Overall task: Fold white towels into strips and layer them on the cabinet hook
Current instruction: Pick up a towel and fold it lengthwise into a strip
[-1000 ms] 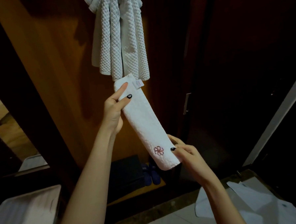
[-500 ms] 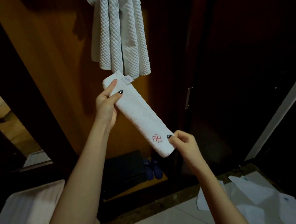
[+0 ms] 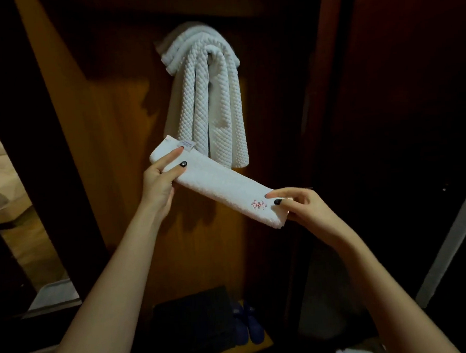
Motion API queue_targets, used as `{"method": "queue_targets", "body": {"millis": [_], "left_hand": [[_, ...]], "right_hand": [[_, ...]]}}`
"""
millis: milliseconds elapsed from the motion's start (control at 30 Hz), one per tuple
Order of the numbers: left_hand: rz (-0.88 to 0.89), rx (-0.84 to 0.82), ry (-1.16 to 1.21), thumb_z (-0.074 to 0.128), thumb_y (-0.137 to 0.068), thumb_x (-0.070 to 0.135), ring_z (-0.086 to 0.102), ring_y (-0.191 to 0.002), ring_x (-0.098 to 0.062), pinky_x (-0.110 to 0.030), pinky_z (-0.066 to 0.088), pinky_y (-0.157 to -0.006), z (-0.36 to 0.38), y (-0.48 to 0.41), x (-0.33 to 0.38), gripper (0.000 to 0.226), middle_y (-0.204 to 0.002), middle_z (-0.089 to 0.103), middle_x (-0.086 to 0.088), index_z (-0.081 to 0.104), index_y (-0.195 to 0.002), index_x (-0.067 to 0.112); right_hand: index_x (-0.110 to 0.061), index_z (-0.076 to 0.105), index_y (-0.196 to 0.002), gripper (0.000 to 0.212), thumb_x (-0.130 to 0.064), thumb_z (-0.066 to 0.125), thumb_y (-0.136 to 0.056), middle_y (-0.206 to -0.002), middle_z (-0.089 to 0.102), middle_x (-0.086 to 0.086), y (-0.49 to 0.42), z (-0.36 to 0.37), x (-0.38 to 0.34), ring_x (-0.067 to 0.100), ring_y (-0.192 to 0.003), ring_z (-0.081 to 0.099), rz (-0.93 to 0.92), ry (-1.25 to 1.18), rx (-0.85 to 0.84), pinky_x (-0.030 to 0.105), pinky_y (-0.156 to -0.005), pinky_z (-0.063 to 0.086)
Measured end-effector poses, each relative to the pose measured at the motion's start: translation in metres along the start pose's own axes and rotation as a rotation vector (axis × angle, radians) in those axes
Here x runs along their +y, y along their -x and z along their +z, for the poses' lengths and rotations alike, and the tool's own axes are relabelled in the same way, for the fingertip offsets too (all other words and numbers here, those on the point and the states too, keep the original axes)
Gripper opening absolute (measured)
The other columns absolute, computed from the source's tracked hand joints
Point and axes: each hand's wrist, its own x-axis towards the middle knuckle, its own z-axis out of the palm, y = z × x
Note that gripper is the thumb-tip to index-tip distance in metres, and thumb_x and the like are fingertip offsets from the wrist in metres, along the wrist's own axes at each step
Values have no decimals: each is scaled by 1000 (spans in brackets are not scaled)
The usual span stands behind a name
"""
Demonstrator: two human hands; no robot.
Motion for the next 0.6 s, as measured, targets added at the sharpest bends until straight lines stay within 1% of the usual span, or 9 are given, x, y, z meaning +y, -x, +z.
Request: {"method": "queue_targets", "body": {"millis": [67, 133, 200, 267, 333, 467, 533, 567, 600], "left_hand": [[15, -10, -11, 63, -86, -8, 60, -107, -11, -15, 53, -73, 2, -15, 19, 35, -119, 55, 10, 72, -105, 21], [49, -7, -28, 63, -86, -7, 62, -103, -10, -14, 53, -69, 4, -31, 39, 34, -118, 57, 9, 72, -103, 22], [104, -12, -52, 63, -86, -7, 68, -91, -4, -12, 51, -64, 8, -45, 57, 33, -111, 63, 11, 71, -103, 20], [154, -16, -81, 63, -87, -5, 68, -80, 5, -9, 49, -58, 12, -59, 71, 32, -101, 67, 17, 71, -100, 23], [186, -15, -104, 63, -87, -2, 67, -76, 8, -8, 48, -56, 15, -75, 83, 31, -102, 67, 17, 72, -98, 25], [229, -3, -155, 65, -87, 1, 66, -82, -1, -14, 52, -62, 19, -116, 102, 28, -110, 66, 7, 72, -97, 26], [250, 16, -200, 65, -88, 3, 62, -92, -5, -21, 52, -73, 21, -141, 107, 26, -110, 67, 7, 72, -97, 27], [259, 17, -229, 65, -88, 4, 62, -91, -5, -22, 50, -76, 22, -153, 109, 26, -106, 68, 8, 72, -99, 27], [262, 5, -258, 65, -88, 4, 62, -83, -2, -19, 50, -72, 23, -165, 112, 26, -99, 69, 8, 72, -101, 25]], "right_hand": [[-14, 74, -97, 15, -4, 65, -89, -104, 70, 0, -26, -8, -21, 8, -87, 69, -31, -17, -6, 19, -68, 54], [-7, 70, -96, 16, 5, 63, -88, -102, 66, 5, -53, -18, -42, 10, -81, 68, -81, -45, 15, 22, -64, 55], [-4, 70, -97, 22, 12, 57, -88, -100, 66, 4, -78, -27, -61, 10, -82, 67, -150, -24, 26, 22, -66, 56], [-5, 73, -95, 32, 16, 52, -87, -98, 71, 2, -103, -35, -78, 8, -83, 66, -214, 12, 49, 19, -68, 53], [-11, 75, -91, 37, 15, 49, -86, -97, 73, 5, -130, -41, -93, 9, -82, 66, -250, 39, 98, 19, -69, 51], [-14, 75, -91, 35, 10, 51, -89, -101, 72, 6, -186, -53, -118, 11, -85, 71, -255, -19, 103, 22, -69, 56], [-12, 74, -94, 28, 8, 56, -88, -105, 71, 7, -215, -58, -127, 12, -89, 72, -274, -50, 90, 22, -69, 57], [-12, 73, -96, 24, 6, 59, -88, -107, 70, 8, -231, -62, -131, 12, -90, 72, -288, -65, 95, 23, -69, 57], [-12, 72, -98, 22, 4, 61, -88, -109, 69, 8, -246, -65, -135, 13, -91, 72, -301, -78, 106, 23, -69, 57]]}}
